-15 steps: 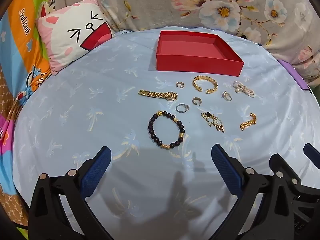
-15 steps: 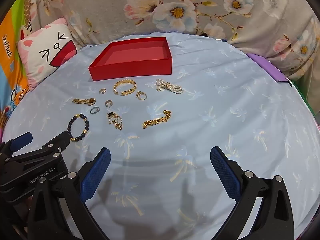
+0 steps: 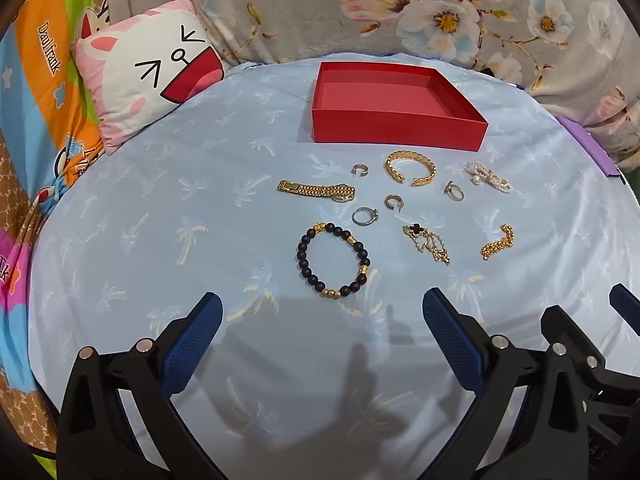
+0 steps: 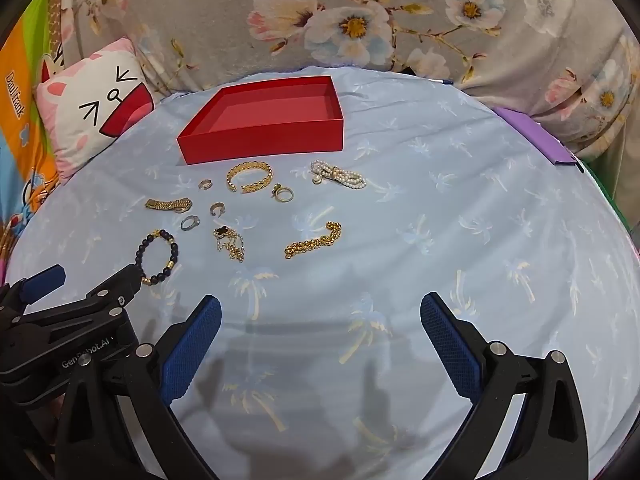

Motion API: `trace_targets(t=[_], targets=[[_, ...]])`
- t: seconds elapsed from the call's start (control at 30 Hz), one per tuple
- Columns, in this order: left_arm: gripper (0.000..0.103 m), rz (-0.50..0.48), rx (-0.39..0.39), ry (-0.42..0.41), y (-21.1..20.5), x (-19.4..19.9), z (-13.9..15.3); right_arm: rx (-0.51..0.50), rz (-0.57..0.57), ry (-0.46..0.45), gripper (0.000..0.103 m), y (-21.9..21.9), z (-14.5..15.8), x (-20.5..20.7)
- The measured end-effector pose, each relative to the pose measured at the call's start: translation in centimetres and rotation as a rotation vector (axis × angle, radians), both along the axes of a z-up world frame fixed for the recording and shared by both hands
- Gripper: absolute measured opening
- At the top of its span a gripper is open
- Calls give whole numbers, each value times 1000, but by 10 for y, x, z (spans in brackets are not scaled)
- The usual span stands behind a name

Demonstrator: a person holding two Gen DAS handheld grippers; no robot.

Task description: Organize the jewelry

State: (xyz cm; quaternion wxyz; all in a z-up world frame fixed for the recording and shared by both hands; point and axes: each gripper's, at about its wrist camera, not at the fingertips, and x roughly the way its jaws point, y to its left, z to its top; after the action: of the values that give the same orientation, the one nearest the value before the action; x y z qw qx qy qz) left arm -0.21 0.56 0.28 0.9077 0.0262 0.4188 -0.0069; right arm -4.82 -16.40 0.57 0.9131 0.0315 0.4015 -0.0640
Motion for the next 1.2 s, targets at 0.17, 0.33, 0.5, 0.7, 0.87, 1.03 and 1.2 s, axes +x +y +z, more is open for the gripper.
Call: trace_targets(t=[0.17, 0.33, 0.5, 0.7, 0.87, 1.03, 1.2], targets=[[98, 1, 5, 10, -6, 2, -2, 5, 0, 0, 98, 1, 0, 0], [98, 3, 10, 5, -7, 2, -2, 7, 0, -3, 98, 4, 0, 0], [98, 5, 11, 0, -5, 3, -3, 11, 4, -6, 98, 2, 0, -1], [98, 7, 12, 2, -5, 4, -3, 13, 4, -5, 98, 2, -1, -1], [98, 7, 12, 0, -4, 2, -2, 16, 2, -3, 98, 4, 0, 0], [98, 7, 11, 2, -4, 3, -1, 15, 4, -3, 98, 4, 0, 0], [98, 8, 13, 1, -4, 2, -2, 16, 3, -4, 98, 3, 0, 0]])
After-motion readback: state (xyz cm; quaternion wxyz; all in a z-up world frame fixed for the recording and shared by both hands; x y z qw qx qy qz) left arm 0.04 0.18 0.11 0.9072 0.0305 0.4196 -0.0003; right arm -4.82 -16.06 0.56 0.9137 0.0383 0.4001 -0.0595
